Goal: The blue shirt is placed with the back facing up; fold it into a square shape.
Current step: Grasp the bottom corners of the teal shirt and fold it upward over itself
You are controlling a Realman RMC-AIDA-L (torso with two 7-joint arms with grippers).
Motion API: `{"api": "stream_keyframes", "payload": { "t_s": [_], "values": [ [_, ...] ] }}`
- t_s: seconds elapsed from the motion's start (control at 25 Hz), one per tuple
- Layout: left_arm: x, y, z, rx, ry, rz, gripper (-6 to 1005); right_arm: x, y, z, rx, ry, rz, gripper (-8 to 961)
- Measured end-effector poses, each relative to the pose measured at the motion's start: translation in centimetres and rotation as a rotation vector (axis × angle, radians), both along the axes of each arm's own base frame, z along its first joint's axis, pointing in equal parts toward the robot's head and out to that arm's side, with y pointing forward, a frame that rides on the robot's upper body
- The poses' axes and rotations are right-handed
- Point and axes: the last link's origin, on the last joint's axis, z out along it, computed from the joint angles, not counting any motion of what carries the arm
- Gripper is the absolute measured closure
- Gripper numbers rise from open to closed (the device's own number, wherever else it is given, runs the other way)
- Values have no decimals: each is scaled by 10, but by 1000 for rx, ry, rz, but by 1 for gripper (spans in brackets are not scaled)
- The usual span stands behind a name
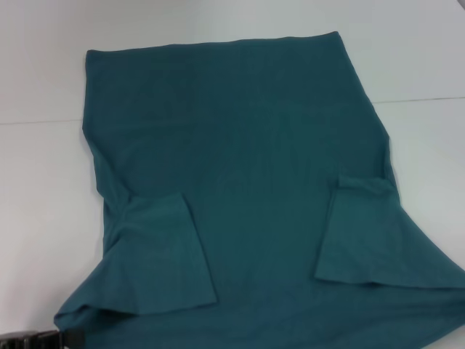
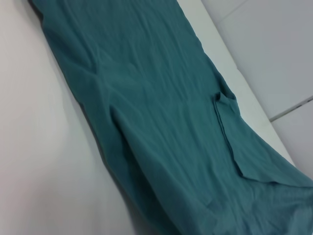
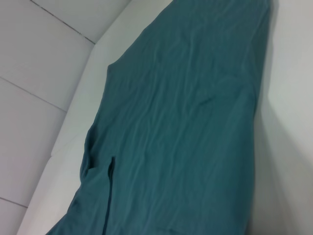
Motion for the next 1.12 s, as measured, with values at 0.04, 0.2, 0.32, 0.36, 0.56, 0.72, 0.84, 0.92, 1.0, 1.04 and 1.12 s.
{"api": "stream_keyframes", "payload": {
  "t_s": [0.04, 0.2, 0.32, 0.36, 0.56, 0.72, 0.84, 0.92, 1.0, 1.04, 1.12],
  "values": [
    [-1, -3, -1, -2, -3, 1, 986, 1, -2, 1, 1, -1, -4, 921],
    [-2, -8, -2, -5, -10, 3, 986, 5, -9, 6, 19, -2, -17, 921],
    [-2, -10, -3, -8, -15, 0, 986, 6, -14, 12, 41, -6, -18, 920],
    [-1, -10, -3, -9, -17, -2, 986, 6, -15, 13, 48, -8, -20, 920],
    [0, -10, -6, -19, -23, -12, 986, 7, -17, 17, 62, -10, -25, 921],
    [3, -8, -8, -23, -33, -21, 987, 6, -15, 17, 62, -10, -20, 921],
    [7, -4, -11, -26, -43, -31, 987, 5, -11, 18, 67, -10, -13, 921],
    [10, 0, -13, -29, -52, -43, 987, 4, -8, 18, 73, -10, -6, 921],
    [14, 5, -14, -26, -59, -57, 987, 2, -3, 20, 88, -8, 1, 921],
    [17, 9, -14, -21, -63, -68, 987, 1, 0, 21, 98, -8, 7, 921],
    [23, 19, -12, -7, -70, -91, 987, -3, 9, 22, 111, -6, 25, 920]
  ]
}}
